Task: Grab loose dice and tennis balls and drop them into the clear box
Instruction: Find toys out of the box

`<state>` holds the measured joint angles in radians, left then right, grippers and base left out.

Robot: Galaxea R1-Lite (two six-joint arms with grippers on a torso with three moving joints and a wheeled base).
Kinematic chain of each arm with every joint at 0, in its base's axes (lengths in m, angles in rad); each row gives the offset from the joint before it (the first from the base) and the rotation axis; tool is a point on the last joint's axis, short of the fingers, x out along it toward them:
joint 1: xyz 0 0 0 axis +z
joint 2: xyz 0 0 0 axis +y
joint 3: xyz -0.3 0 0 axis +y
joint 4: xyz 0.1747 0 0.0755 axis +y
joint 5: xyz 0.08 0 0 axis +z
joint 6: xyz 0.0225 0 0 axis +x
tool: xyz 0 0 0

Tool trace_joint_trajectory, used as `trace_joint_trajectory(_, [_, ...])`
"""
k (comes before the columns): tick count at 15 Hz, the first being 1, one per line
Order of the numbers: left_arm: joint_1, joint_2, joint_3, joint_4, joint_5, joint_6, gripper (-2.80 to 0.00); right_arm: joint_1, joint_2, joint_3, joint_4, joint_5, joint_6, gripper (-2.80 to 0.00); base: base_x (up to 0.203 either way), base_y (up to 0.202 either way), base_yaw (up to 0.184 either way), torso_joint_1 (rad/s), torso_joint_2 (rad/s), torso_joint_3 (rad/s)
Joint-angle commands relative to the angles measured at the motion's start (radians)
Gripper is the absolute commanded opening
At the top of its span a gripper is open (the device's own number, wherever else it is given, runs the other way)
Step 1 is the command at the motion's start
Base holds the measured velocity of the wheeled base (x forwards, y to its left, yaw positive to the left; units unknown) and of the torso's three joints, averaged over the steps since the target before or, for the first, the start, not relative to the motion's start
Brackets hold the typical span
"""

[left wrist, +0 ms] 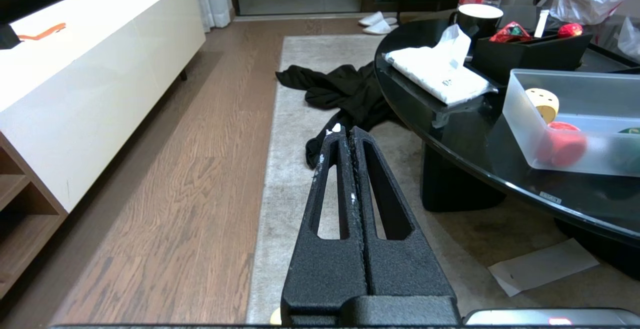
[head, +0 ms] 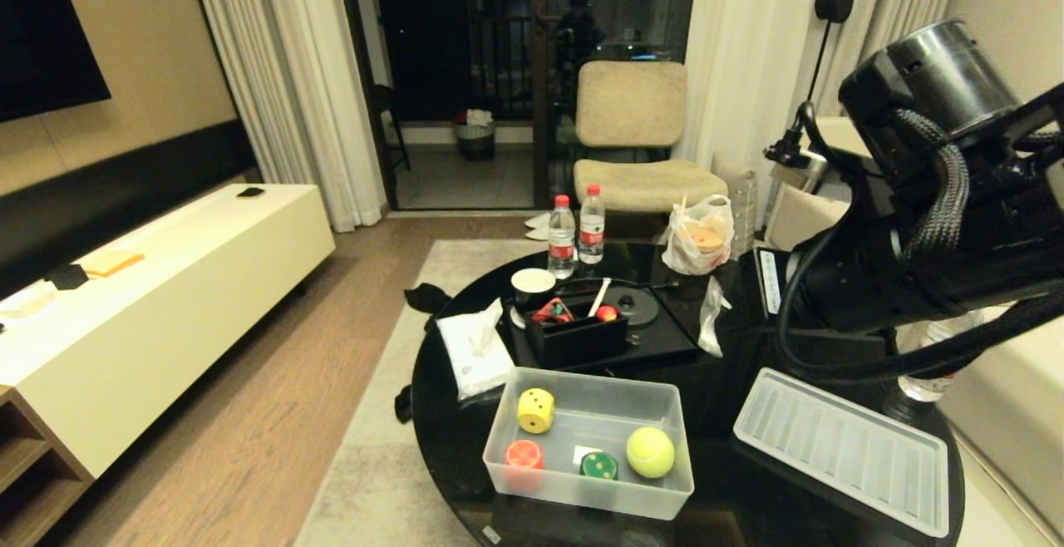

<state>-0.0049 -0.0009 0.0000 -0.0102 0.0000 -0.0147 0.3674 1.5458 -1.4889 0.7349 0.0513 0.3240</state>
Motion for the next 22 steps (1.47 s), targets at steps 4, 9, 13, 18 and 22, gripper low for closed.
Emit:
trace_joint_trajectory(4, [-0.001, 0.001, 0.002, 0.001, 0.000, -0.001, -2.80, -0.001, -0.120, 0.085, 0.005, -0.055, 0.007, -2.80, 0.000, 0.000, 0.000, 0.000, 0.00, 0.000])
trace_joint_trajectory(9, [-0.001, 0.001, 0.002, 0.001, 0.000, -0.001, -2.80, -0.096, -0.191, 0.148, 0.004, -0.116, 0.012, -2.80, 0.000, 0.000, 0.000, 0.000, 0.00, 0.000])
trace_joint_trajectory(13, [-0.001, 0.001, 0.001, 0.001, 0.000, -0.001, -2.80, -0.165, -0.231, 0.222, 0.003, -0.116, 0.012, -2.80, 0.000, 0.000, 0.000, 0.000, 0.00, 0.000])
trace_joint_trajectory(18, [-0.001, 0.001, 0.002, 0.001, 0.000, -0.001, -2.80, -0.224, -0.275, 0.400, -0.211, -0.118, 0.006, -2.80, 0.000, 0.000, 0.000, 0.000, 0.00, 0.000])
trace_joint_trajectory(22, [-0.001, 0.001, 0.002, 0.002, 0.000, -0.001, -2.80, -0.242, -0.467, 0.519, -0.280, -0.128, -0.004, -2.80, 0.000, 0.000, 0.000, 0.000, 0.00, 0.000])
